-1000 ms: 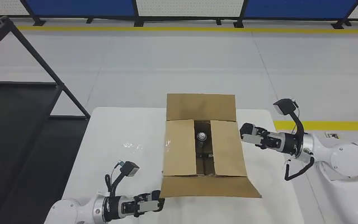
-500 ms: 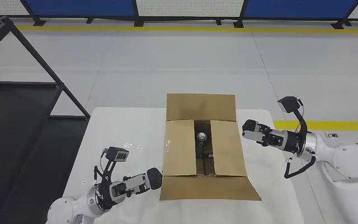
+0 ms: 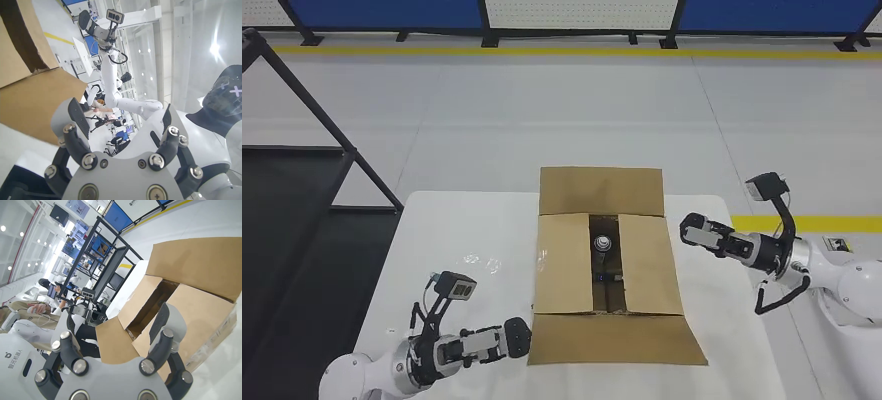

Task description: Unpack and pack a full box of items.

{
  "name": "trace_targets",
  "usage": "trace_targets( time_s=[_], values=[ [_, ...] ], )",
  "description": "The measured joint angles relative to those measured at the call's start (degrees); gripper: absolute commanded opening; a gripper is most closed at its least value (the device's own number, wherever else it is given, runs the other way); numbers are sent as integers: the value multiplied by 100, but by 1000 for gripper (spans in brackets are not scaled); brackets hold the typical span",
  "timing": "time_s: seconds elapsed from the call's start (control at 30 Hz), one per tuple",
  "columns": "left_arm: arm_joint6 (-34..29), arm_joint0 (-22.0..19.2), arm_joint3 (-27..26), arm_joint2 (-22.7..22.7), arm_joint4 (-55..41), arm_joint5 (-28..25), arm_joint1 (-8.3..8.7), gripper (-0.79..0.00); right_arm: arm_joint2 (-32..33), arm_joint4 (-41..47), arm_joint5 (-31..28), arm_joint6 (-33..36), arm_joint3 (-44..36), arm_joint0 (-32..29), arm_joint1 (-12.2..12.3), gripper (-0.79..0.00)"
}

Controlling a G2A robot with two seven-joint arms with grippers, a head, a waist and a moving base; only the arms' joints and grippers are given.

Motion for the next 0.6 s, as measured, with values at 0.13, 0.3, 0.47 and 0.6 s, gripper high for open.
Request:
trace_targets(
  time_s=[0.13,0.3,0.47,0.6],
  values=[
    [-603,171,135,-419,-241,452,93,0,2,79,-17,31,221,121,6,0],
    [-1317,400,182,-632,232,1113,222,0,-67,91,153,-87,525,320,-2,0],
    [-1270,292,303,-240,665,1173,253,0,-469,-132,609,-538,1103,752,-83,0],
    [-1052,43,517,168,506,1021,222,0,-908,191,952,-837,1899,1248,-226,0]
  ],
)
